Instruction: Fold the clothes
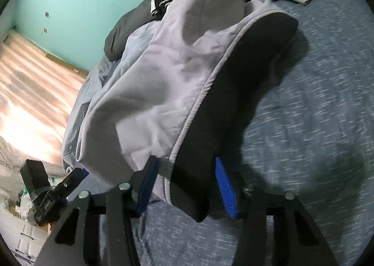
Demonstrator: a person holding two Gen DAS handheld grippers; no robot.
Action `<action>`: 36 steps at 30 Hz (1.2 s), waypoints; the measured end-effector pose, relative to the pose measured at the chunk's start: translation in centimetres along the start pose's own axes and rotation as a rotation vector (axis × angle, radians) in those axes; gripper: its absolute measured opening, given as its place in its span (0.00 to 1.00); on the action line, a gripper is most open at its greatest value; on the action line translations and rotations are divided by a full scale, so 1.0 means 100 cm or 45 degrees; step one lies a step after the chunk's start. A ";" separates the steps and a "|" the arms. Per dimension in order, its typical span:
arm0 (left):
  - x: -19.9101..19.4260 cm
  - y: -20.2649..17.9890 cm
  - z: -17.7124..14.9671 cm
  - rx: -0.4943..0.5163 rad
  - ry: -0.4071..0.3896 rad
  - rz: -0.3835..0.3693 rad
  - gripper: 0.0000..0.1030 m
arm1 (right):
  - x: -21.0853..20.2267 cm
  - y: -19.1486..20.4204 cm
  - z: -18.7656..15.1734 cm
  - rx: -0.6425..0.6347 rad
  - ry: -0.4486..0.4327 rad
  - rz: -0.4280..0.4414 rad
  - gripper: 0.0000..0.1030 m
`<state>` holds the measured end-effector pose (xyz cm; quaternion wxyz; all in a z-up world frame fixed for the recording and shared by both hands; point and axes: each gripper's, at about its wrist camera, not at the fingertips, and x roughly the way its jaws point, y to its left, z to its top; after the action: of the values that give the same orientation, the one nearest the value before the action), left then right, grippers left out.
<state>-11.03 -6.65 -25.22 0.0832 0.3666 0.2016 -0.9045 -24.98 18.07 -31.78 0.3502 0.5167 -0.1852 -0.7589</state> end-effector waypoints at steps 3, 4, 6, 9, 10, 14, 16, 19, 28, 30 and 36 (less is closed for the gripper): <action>0.000 0.001 -0.001 0.001 0.004 -0.004 1.00 | 0.001 0.011 -0.001 -0.047 -0.009 0.026 0.25; 0.000 0.001 -0.001 0.002 0.005 -0.005 1.00 | 0.000 0.015 -0.001 -0.060 -0.016 0.037 0.21; 0.000 0.002 -0.001 0.003 0.007 -0.011 1.00 | -0.001 0.025 0.001 -0.077 -0.024 0.067 0.06; 0.000 0.003 0.000 0.003 0.003 -0.022 1.00 | 0.000 0.045 0.007 -0.107 -0.021 0.121 0.06; -0.001 0.002 0.000 0.004 0.001 -0.027 1.00 | 0.002 0.053 0.011 -0.115 -0.019 0.142 0.06; -0.002 0.001 0.002 0.001 -0.008 -0.048 1.00 | 0.010 0.089 0.024 -0.152 -0.010 0.228 0.05; -0.003 0.002 0.003 -0.003 -0.012 -0.051 1.00 | 0.018 0.107 0.032 -0.187 0.004 0.258 0.05; -0.005 0.003 0.003 -0.007 -0.018 -0.056 1.00 | 0.030 0.133 0.037 -0.265 0.039 0.272 0.05; -0.004 0.002 -0.001 -0.001 -0.007 -0.068 1.00 | 0.030 0.113 0.016 -0.346 0.131 0.109 0.08; -0.002 -0.001 -0.003 0.009 -0.001 -0.066 1.00 | 0.029 0.099 0.013 -0.330 0.144 0.065 0.13; 0.004 -0.012 -0.007 0.041 0.007 -0.071 1.00 | -0.002 0.067 -0.003 -0.336 0.097 -0.006 0.39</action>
<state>-11.24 -5.28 -25.53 0.0517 0.3645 0.1974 -0.9086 -22.40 13.60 -27.44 0.4200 0.4952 -0.0692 -0.7573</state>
